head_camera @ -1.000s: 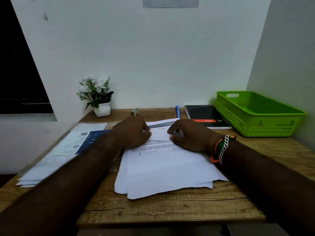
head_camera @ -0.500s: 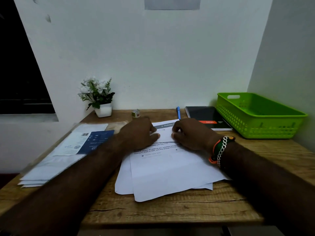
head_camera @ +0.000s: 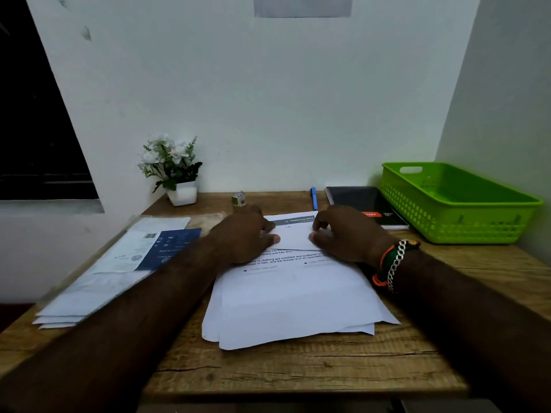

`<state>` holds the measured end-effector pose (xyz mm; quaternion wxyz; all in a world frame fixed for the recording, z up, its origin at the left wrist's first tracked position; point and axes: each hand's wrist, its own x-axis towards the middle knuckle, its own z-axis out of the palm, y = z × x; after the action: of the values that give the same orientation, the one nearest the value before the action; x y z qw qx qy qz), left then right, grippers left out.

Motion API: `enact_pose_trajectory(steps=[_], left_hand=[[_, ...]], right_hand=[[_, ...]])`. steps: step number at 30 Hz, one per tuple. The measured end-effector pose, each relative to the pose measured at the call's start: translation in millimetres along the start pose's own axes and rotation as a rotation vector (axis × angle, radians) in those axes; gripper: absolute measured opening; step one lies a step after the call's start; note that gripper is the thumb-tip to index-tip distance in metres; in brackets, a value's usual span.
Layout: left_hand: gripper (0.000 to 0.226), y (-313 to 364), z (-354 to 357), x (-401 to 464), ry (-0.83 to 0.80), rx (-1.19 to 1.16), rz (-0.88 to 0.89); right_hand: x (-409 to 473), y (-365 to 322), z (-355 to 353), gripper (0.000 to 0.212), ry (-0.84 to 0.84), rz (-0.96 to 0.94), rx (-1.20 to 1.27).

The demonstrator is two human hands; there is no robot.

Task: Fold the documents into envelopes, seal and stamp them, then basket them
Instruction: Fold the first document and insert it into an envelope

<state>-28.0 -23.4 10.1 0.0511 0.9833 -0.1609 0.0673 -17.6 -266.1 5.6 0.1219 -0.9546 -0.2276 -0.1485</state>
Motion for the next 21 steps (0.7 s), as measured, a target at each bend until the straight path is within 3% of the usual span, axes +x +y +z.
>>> enact_pose_trajectory(steps=[11, 14, 18, 21], left_hand=[[0.053, -4, 5, -1, -0.013, 0.036, -0.001], [0.056, -2, 5, 0, 0.038, 0.041, 0.001], [0.052, 2, 4, -1, 0.201, -0.011, 0.041], [0.035, 12, -3, 0, 0.449, -0.139, 0.084]], right_hand=[[4, 3, 3, 0.036, -0.034, 0.01, 0.023], [5, 5, 4, 0.032, -0.001, 0.038, 0.145], [8, 11, 0, 0.009, 0.037, 0.062, 0.418], [5, 8, -10, 0.011, 0.059, 0.029, 0.674]])
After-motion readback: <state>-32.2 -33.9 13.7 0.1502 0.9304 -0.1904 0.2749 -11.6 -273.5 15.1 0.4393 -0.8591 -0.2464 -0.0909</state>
